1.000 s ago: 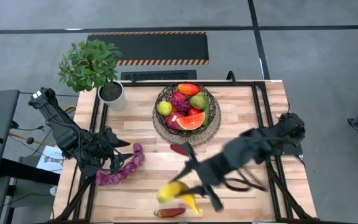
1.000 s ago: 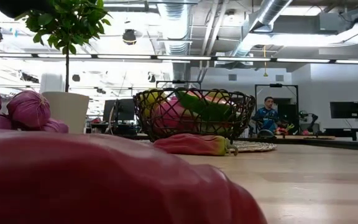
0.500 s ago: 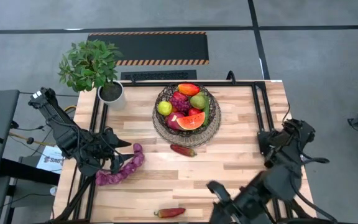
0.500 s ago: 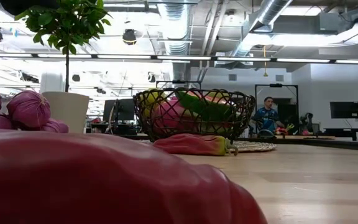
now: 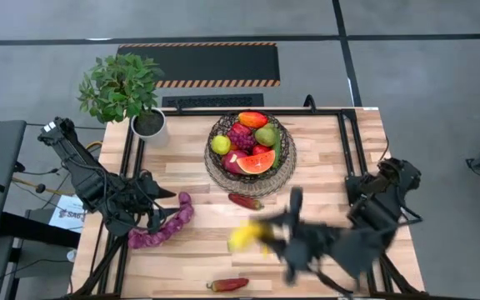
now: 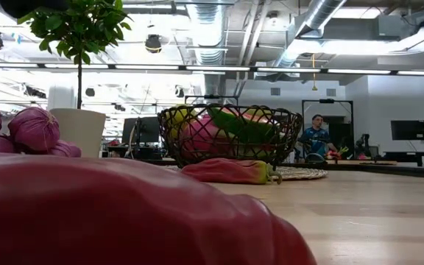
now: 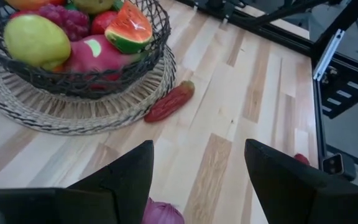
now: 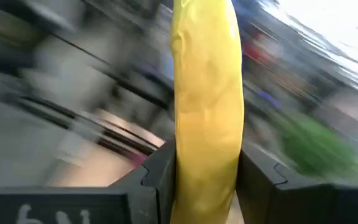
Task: Build produce basket
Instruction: Put the banana into the basket
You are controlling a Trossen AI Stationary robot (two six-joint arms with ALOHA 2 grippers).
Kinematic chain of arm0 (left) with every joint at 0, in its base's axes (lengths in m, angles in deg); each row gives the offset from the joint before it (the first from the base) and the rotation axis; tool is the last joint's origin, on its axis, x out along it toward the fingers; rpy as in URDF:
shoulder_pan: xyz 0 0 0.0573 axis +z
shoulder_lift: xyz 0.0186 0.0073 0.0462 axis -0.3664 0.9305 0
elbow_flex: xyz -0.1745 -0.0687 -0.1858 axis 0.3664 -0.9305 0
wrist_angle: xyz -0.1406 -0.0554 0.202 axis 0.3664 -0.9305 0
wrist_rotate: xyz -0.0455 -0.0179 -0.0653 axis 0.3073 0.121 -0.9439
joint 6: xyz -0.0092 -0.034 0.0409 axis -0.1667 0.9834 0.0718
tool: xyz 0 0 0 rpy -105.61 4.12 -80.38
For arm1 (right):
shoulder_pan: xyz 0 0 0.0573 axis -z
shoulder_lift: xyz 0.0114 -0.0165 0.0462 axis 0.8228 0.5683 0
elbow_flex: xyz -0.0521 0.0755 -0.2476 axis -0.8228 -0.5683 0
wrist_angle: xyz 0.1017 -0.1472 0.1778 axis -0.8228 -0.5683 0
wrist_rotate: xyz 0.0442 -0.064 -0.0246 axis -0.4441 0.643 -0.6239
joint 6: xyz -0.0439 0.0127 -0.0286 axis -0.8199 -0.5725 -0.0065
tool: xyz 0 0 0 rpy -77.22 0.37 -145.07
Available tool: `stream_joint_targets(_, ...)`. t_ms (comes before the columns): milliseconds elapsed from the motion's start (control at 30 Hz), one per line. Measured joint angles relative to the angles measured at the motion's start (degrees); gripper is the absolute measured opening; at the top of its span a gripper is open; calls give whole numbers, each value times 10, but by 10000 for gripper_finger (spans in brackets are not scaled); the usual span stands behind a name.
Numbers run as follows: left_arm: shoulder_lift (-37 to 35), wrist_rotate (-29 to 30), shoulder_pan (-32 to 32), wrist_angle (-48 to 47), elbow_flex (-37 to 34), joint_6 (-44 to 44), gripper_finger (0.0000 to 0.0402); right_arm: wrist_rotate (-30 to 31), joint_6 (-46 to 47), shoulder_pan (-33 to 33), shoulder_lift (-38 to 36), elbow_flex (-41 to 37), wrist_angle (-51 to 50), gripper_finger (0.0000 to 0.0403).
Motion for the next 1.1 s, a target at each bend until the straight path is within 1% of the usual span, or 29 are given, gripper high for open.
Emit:
stream_joint_targets(33,0,-5,0,0,0,0,237,54,11,11,0,0,-21,148)
stream_joint_targets(100,0,-12,0,0,0,0,237,112,39,38,0,0,-67,147)
stream_joint_targets(167,0,-17,0,0,0,0,237,130,68,67,-4,-1,-109,146)
stream_joint_targets(333,0,-19,0,-1,0,-4,237,130,115,167,-16,1,-202,148)
stream_joint_targets(367,0,-19,1,-1,0,-9,237,121,116,189,-16,0,-225,149)
stream_joint_targets(433,0,-19,0,-1,0,-16,237,82,114,237,-15,0,-271,150)
stream_joint_targets(533,0,-19,0,-1,0,-19,237,-5,107,312,-12,0,-342,147)
stream_joint_targets(633,0,-19,0,-1,0,-19,237,-77,88,383,1,-2,-394,145)
stream_joint_targets(767,0,-11,0,-3,0,-21,237,-153,50,458,26,-1,-422,147)
stream_joint_targets(933,-1,6,0,-12,0,-36,237,-215,-41,507,102,-2,-429,145)
stream_joint_targets(1033,0,6,0,-23,0,-34,237,-227,-97,519,140,-2,-426,140)
stream_joint_targets(1100,-1,5,0,-26,1,-29,237,-222,-131,518,173,1,-431,139)
